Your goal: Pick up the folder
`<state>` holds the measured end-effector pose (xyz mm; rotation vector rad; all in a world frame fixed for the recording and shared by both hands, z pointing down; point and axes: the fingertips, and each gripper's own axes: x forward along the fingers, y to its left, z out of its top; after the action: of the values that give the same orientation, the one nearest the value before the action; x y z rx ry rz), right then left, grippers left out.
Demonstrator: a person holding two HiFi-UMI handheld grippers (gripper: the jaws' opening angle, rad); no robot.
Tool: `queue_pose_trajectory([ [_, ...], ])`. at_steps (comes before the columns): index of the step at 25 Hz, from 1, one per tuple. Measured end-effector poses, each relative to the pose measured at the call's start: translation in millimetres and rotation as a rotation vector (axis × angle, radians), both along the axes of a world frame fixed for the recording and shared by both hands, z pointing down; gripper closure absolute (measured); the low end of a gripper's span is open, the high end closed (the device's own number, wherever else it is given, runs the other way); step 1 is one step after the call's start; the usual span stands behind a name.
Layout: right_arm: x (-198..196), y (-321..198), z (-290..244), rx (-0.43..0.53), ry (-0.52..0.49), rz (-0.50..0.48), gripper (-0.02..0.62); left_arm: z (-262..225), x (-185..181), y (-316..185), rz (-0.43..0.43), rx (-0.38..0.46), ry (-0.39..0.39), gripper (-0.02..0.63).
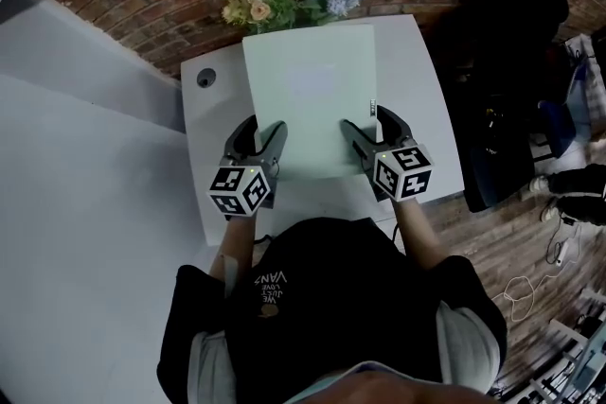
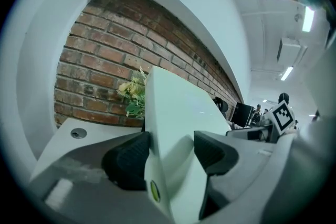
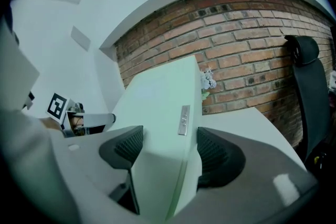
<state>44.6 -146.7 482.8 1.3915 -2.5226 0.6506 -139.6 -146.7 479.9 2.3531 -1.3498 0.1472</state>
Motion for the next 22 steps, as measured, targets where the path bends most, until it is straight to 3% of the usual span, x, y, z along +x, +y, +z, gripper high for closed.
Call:
queue_pose_trajectory([
  [6,-11,2,-11,0.067,0.042,-0.033,0.281,-9,-10,6,-0.015,0.030,-0.023,0.339],
  [22,-28,4,-18,0.125,0.106,-0.075,0.284,-22,-25,16,-0.041,0.111,-0.096,0.352],
])
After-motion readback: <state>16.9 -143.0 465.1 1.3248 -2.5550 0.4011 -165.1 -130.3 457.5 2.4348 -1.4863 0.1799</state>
